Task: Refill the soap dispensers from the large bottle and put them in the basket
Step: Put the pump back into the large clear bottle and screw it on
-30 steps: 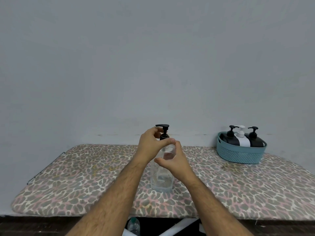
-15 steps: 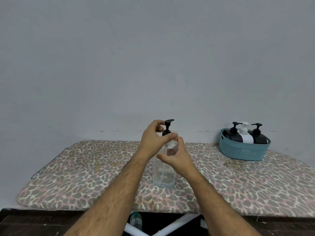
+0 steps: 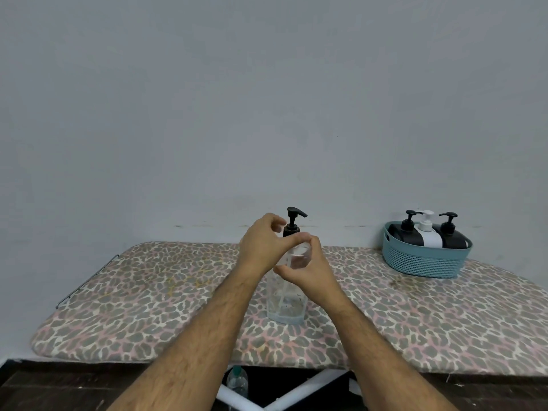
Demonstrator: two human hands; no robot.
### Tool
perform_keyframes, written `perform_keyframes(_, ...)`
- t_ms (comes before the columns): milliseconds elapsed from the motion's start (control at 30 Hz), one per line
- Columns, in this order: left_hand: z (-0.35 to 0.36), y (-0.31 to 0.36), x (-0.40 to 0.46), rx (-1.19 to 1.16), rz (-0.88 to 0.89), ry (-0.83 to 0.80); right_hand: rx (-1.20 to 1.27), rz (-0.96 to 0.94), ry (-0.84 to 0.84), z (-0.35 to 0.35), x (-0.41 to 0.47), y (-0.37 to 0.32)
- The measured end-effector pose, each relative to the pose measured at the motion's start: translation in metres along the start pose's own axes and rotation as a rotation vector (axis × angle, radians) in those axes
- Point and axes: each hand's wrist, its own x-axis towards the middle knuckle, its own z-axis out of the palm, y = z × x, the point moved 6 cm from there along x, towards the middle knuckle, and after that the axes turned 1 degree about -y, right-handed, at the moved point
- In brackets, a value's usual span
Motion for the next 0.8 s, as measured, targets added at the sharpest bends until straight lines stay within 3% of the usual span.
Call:
perform_keyframes(133,-0.005,0.007,0.000,0.150,0.057,0.160,0.010,-0.006,-0.006,0.001,0.002,0.003)
perform_keyframes(367,-0.006,0.009,0.009,-0.049,0.131,-0.146,0.023,0.006,-0.036,0.001,0.004,0.006)
perform_keyframes(600,-0.002,0.005,0.001,0.008,0.087,0.114,0.016,-0.009,-0.033,-0.002,0.001,0.002)
perform_keyframes(800,-0.002,0.011,0.005,-0.017,0.166,-0.010,0.051,-0.002,-0.054,-0.003,0.002,0.003)
